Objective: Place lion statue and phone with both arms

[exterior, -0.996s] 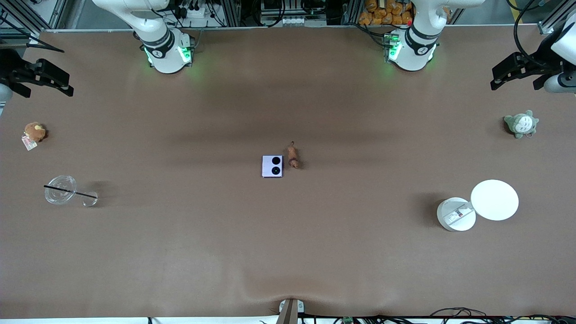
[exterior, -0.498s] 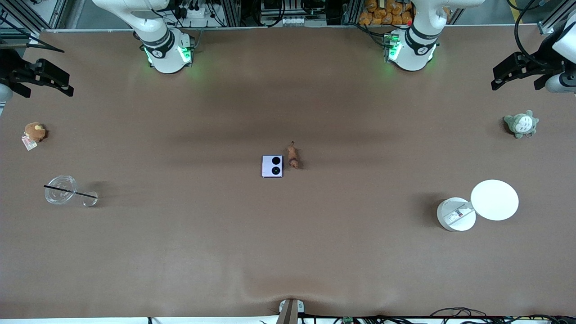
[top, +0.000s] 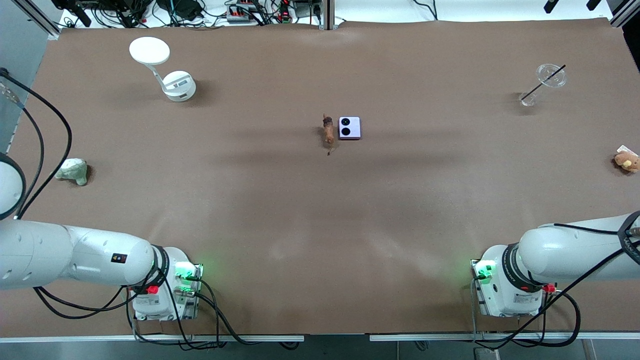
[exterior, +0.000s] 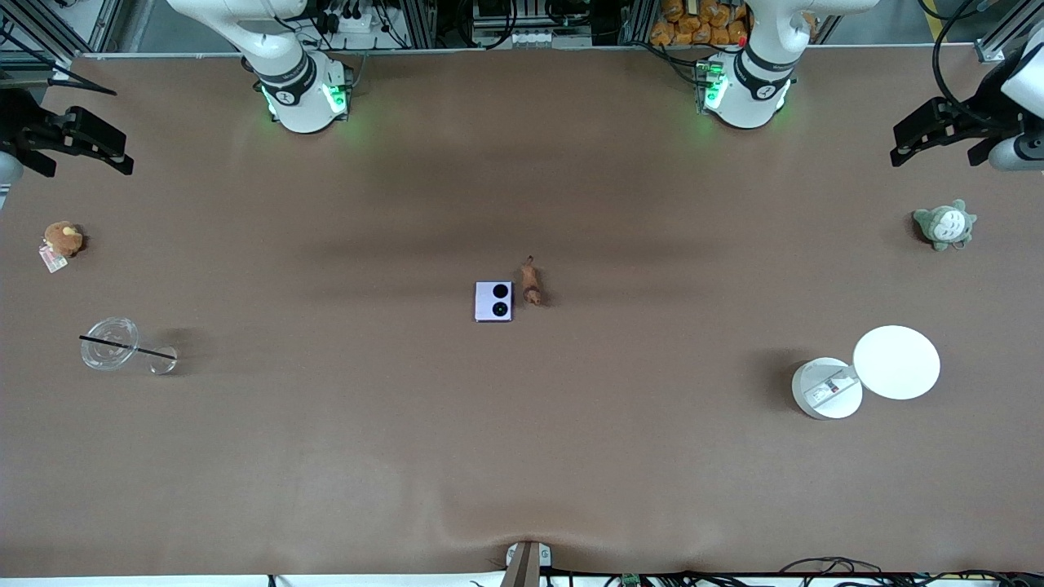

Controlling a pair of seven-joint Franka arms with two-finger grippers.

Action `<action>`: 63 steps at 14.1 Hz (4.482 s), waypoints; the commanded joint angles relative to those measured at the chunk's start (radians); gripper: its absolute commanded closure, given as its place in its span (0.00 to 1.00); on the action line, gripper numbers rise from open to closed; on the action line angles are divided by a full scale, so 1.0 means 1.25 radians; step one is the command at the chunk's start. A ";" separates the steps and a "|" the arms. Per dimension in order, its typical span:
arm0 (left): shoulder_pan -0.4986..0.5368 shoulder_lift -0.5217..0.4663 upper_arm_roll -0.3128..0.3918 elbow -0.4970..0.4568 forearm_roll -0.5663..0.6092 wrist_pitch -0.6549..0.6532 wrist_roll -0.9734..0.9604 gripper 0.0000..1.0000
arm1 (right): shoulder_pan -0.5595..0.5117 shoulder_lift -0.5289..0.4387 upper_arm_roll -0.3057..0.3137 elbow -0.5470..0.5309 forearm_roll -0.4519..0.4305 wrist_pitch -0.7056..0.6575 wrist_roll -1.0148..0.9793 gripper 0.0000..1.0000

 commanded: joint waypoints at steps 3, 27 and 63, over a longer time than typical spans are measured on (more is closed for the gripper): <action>-0.034 0.034 -0.022 0.025 0.005 0.002 -0.001 0.00 | -0.017 -0.006 0.011 -0.006 0.017 0.000 -0.009 0.00; -0.428 0.683 -0.166 0.210 0.059 0.515 -0.712 0.07 | -0.014 -0.004 0.011 -0.006 0.017 0.004 -0.010 0.00; -0.129 0.704 -0.137 0.212 0.120 0.494 -0.224 1.00 | 0.355 0.381 0.016 -0.007 0.138 0.340 0.354 0.00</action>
